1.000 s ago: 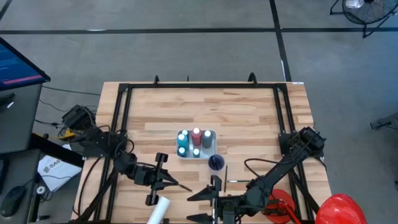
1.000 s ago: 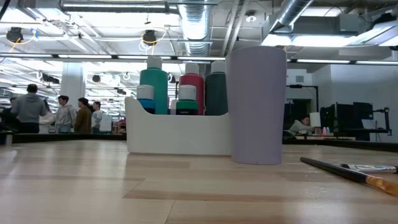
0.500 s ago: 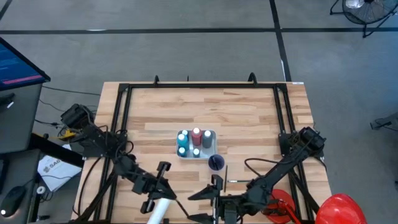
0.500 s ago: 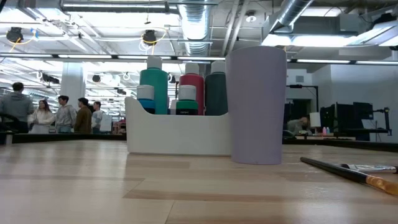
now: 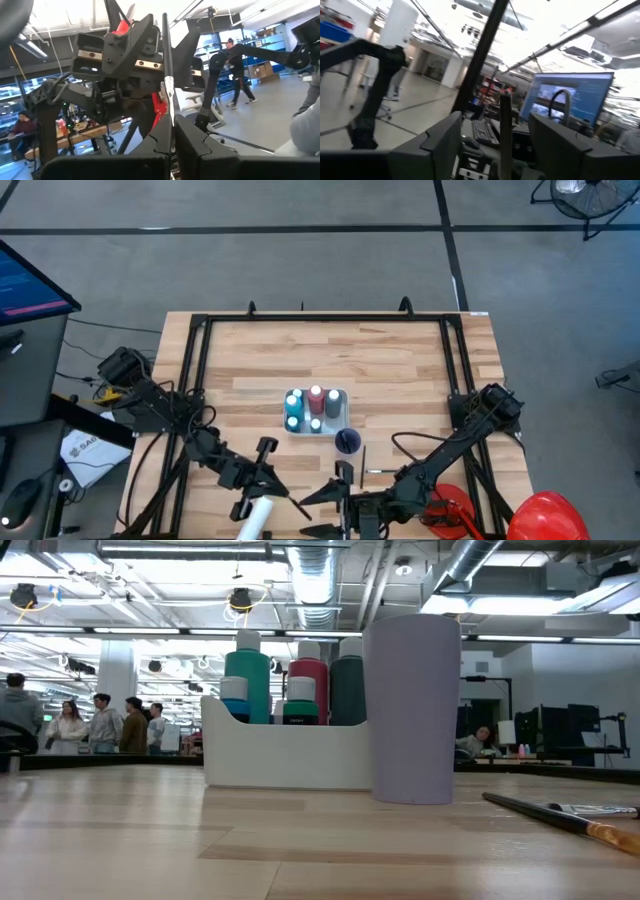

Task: Pick & Place Paint Supplies
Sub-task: Put the silver paintbrush into the blue cup

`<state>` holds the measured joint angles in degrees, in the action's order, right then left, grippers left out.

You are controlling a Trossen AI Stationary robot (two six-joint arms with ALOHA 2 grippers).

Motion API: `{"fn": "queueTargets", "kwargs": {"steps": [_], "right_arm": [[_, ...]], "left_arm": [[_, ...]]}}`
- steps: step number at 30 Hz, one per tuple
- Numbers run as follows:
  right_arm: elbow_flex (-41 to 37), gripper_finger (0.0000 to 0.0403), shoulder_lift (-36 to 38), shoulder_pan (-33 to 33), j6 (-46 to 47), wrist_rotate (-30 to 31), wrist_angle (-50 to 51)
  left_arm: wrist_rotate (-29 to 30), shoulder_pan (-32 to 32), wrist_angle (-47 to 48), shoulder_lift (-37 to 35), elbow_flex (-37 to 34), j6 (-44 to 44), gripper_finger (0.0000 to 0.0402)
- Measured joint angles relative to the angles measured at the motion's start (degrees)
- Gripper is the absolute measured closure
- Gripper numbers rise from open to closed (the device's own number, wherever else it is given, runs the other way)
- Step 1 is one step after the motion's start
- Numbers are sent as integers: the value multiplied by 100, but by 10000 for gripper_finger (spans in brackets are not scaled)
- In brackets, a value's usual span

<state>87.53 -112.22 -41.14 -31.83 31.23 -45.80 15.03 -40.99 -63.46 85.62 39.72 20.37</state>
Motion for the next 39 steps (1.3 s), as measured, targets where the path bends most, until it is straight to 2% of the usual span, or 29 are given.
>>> {"fn": "queueTargets", "kwargs": {"steps": [2,11,21,28,33,39], "right_arm": [[0,191,0,37,79,-159,33],[0,255,0,122,294,-162,117],[0,385,0,61,-4,64,200],[0,386,0,-26,-160,583,162],[-2,389,0,-85,-302,1206,138],[-2,389,46,-87,-465,2869,45]], "left_arm": [[-5,48,2,0,2,-79,401],[-5,56,22,0,2,-117,401],[-36,52,73,9,2,-130,401],[84,56,73,9,2,-144,392],[1134,-6,258,9,2,-317,350],[3491,-97,379,-2,2,-301,251]]}}
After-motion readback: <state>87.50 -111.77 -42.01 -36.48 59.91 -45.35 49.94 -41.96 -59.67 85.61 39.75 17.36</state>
